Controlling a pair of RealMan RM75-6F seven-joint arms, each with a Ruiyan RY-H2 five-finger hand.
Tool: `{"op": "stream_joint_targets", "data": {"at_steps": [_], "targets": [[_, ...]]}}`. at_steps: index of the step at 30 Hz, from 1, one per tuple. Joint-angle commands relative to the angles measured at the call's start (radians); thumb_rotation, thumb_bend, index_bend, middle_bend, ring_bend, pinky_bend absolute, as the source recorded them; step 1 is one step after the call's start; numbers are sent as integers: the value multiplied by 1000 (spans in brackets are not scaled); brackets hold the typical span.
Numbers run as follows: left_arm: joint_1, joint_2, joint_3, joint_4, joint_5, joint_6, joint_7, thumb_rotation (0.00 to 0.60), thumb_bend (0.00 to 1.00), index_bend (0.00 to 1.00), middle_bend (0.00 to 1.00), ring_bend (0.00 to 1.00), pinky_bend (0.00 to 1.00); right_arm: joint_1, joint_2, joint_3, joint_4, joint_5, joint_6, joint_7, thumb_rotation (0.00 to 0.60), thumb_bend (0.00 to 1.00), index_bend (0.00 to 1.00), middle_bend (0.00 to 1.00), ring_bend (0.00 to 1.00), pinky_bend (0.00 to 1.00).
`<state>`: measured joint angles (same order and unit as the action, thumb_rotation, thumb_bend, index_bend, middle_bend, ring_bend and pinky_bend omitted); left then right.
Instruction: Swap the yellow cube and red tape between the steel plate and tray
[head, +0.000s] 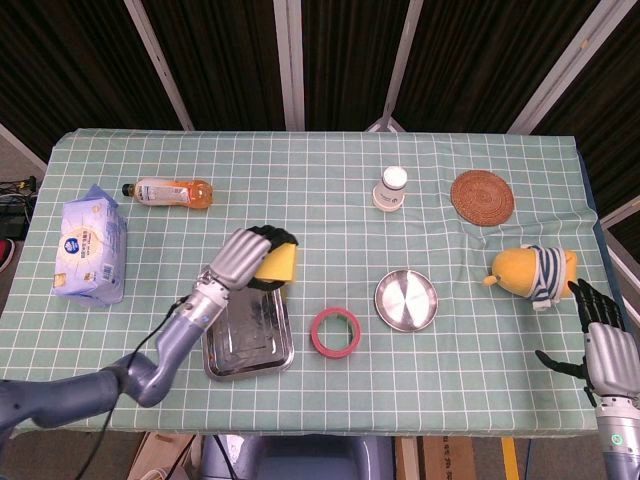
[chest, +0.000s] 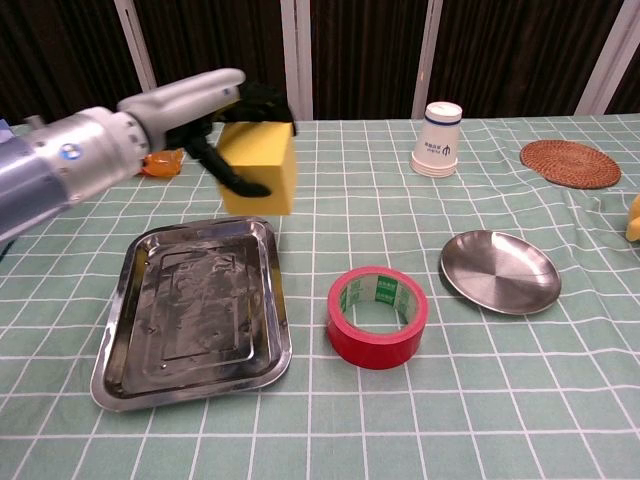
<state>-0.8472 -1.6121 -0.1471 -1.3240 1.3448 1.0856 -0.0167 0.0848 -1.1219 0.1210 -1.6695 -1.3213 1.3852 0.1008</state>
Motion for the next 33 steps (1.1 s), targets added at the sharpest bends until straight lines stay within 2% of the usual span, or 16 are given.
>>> {"op": "stream_joint_targets", "data": {"at_steps": [1, 6, 11, 13, 17, 20, 22, 28, 33], "targets": [[74, 74, 75, -56, 53, 35, -53, 600, 462, 402, 309, 296, 445, 1, -2, 0, -3, 0, 1, -6, 600, 20, 0, 0, 0, 0], [110, 89, 133, -23, 88, 18, -102, 600, 444, 402, 290, 284, 443, 2, -8, -2, -6, 0, 1, -26, 600, 19, 0, 0, 0, 0], [110, 58, 137, 42, 96, -16, -141, 600, 398, 395, 232, 214, 421, 5, -13, 0, -6, 6, -3, -36, 600, 20, 0, 0, 0, 0], [104, 57, 145, 54, 97, -45, -134, 600, 336, 377, 174, 151, 393, 4, -13, 0, -8, 4, -3, -31, 600, 20, 0, 0, 0, 0], [93, 64, 148, 47, 79, -101, -74, 600, 127, 300, 38, 15, 273, 3, -13, 2, -6, 6, 0, -30, 600, 20, 0, 0, 0, 0], [90, 71, 135, 16, 48, -126, -14, 600, 29, 257, 1, 0, 238, 1, -11, 2, -6, 5, 2, -25, 600, 21, 0, 0, 0, 0], [90, 84, 128, -18, 34, -135, 19, 600, 2, 231, 0, 0, 208, 0, -9, 1, -6, 5, 2, -26, 600, 20, 0, 0, 0, 0], [108, 159, 107, -163, 24, -98, 73, 600, 0, 125, 0, 0, 162, -5, -1, 1, -11, -3, 10, -16, 600, 20, 0, 0, 0, 0], [157, 258, 97, -311, 49, 2, 105, 600, 0, 76, 0, 0, 139, -6, 4, 0, -14, -3, 8, -15, 600, 20, 0, 0, 0, 0]]}}
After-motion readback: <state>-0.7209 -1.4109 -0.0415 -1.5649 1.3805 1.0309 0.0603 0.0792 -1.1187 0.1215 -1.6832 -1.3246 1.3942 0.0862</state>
